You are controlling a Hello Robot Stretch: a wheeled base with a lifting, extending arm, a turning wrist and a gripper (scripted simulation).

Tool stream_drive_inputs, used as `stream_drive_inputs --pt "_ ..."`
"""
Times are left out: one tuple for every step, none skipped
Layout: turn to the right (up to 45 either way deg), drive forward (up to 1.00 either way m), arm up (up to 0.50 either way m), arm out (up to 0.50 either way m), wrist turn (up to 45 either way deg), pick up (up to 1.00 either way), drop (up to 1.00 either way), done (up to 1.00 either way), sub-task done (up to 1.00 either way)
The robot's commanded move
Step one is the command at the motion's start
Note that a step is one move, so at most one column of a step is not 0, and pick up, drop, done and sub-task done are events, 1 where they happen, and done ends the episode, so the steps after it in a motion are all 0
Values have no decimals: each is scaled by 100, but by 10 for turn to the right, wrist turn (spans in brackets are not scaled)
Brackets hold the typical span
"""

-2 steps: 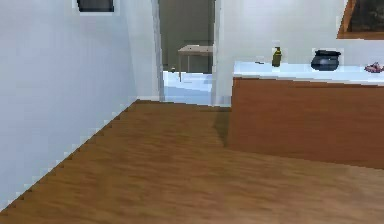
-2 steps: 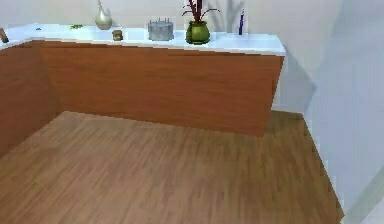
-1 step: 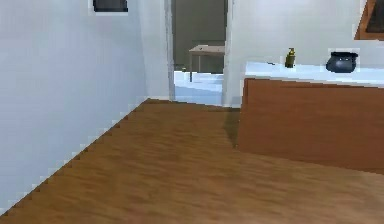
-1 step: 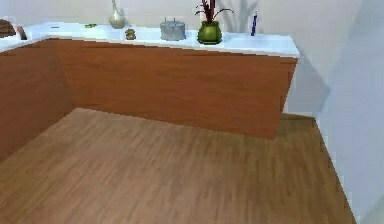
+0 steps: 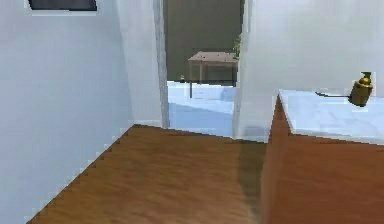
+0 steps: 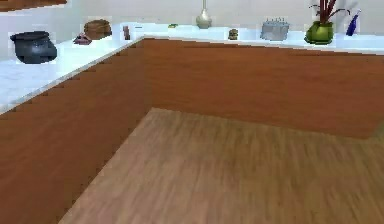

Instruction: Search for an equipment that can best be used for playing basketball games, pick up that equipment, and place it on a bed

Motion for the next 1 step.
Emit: stream_drive_inputs --pt "0 100 0 0 0 0 0 0 0"
